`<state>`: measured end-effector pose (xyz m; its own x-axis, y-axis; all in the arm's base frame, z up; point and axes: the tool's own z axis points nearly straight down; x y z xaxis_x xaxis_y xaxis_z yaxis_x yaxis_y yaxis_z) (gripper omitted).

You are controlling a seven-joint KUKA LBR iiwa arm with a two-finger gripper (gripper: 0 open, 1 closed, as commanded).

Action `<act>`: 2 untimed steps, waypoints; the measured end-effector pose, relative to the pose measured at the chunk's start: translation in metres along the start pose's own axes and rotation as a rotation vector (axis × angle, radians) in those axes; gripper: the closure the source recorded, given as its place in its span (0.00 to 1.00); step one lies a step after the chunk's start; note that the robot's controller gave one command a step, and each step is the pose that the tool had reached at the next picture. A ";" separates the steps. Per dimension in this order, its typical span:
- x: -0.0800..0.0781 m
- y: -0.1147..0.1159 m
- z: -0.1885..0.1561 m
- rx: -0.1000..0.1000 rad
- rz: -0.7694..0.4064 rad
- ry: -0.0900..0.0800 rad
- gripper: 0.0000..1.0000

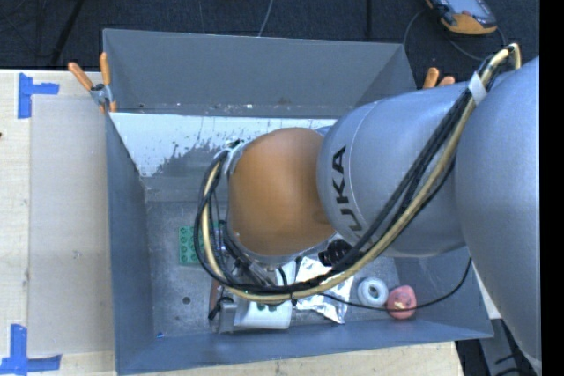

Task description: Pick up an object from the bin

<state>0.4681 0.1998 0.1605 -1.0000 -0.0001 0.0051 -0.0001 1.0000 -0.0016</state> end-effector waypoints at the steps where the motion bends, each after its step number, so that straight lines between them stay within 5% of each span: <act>1: -0.078 0.005 0.042 -0.001 -0.082 -0.007 0.00; 2: -0.129 -0.017 0.093 0.001 -0.158 -0.005 0.00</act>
Offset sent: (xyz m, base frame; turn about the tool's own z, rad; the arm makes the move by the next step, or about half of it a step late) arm 0.0758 0.0059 -0.0397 -0.0824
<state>0.5964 0.1828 0.0669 -0.9875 -0.1577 -0.0001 -0.1577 0.9875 -0.0018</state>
